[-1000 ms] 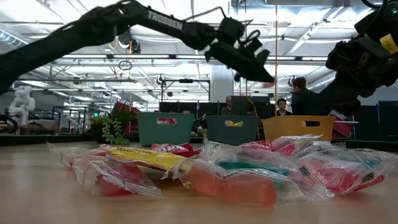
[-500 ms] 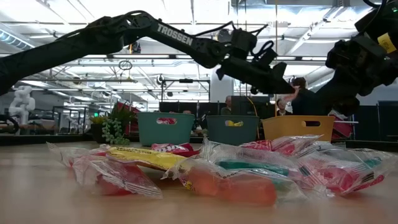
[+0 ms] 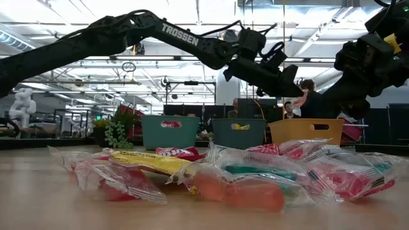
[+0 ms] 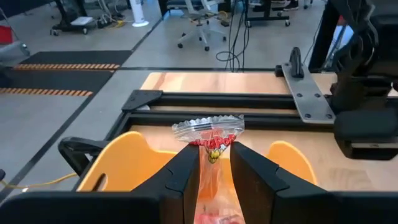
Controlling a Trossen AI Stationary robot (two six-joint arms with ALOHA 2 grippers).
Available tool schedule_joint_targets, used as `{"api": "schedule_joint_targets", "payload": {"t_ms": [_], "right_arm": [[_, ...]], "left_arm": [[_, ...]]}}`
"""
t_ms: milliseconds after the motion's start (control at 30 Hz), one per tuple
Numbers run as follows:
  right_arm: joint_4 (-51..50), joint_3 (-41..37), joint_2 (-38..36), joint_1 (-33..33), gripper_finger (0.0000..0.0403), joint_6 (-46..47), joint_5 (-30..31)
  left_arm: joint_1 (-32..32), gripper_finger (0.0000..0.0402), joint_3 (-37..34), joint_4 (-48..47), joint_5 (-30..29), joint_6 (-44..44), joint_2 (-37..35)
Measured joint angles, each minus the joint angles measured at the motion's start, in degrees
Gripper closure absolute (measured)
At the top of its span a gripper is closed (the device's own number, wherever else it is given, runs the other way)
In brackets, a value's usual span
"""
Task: Sort candy
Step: Put the orange gummy candy into the yellow bin
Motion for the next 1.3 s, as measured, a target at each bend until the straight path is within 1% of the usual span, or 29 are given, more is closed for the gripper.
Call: {"api": "schedule_joint_targets", "payload": {"t_ms": [167, 267, 433, 567, 633, 667, 900, 1000, 1167, 1300], "right_arm": [[-0.02, 0.0, 0.02, 0.02, 0.0401, 0.0, -0.04], [-0.04, 0.0, 0.02, 0.02, 0.0401, 0.0, -0.07], [-0.04, 0.0, 0.0, 0.0, 0.0401, 0.01, -0.11], [-0.04, 0.0, 0.0, 0.02, 0.0401, 1.18, -0.13], [-0.04, 0.0, 0.02, 0.01, 0.0401, 2.97, -0.13], [-0.04, 0.0, 0.0, 0.02, 0.0401, 3.57, -0.13], [-0.07, 0.0, 0.0, 0.02, 0.0401, 4.72, -0.13], [-0.07, 0.0, 0.01, -0.01, 0.0401, 4.72, -0.13], [-0.07, 0.0, 0.02, -0.01, 0.0401, 4.68, -0.13], [-0.07, 0.0, 0.02, 0.0, 0.0401, 4.68, -0.11]], "left_arm": [[0.0, 0.0301, 0.0, -2.5, -0.07, 0.44, 0.0], [0.02, 0.0301, 0.0, -4.87, -1.43, 0.69, 0.0], [-0.13, 0.0301, 0.0, -6.93, -3.4, 8.93, 0.0], [-0.72, 0.0299, 0.0, -8.21, -4.81, 10.49, 0.0], [-0.79, 0.0291, 0.0, -8.83, -5.09, 10.93, 0.0], [-0.79, 0.0284, 0.0, -8.98, -6.12, 10.95, 0.0], [-0.76, 0.0214, 0.0, -8.13, -10.18, 10.47, 0.0], [-0.74, 0.0192, 0.0, -7.84, -10.48, 10.42, 0.0], [-1.09, 0.0185, 0.0, -4.76, -10.66, 10.45, 0.0], [-1.55, 0.0185, 0.02, -8.95, -10.77, 10.45, -1.73]]}}
